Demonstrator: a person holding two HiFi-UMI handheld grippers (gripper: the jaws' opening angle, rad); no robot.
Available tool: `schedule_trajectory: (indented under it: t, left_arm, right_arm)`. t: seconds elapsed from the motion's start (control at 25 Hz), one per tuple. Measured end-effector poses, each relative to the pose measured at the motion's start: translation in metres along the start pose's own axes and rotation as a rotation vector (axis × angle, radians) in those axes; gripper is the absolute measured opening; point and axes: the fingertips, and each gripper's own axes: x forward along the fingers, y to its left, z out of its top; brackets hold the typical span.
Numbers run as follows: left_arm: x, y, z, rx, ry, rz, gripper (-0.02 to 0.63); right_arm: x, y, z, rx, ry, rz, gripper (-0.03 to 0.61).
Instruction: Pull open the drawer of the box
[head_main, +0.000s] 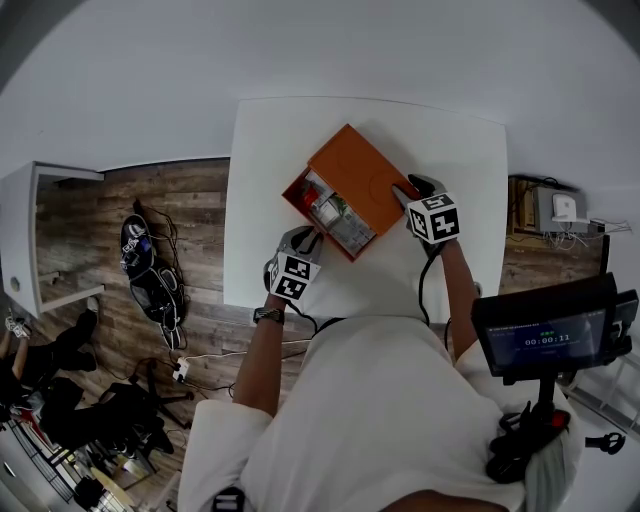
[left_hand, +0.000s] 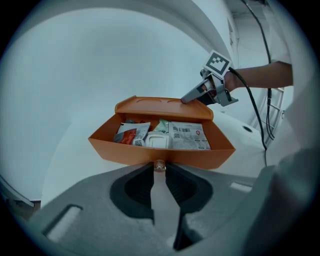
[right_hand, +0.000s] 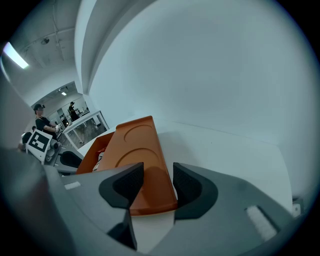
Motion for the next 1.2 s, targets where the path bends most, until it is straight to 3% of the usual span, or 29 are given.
schedule_trajectory:
  t: [1.2]
  left_arm:
    - [-0.012,0.006,-0.016,0.003,0.032,0.022,0.078]
  right_arm:
    - [0.001,-0.005,0.001,0.003,-0.013,-0.006,0.192]
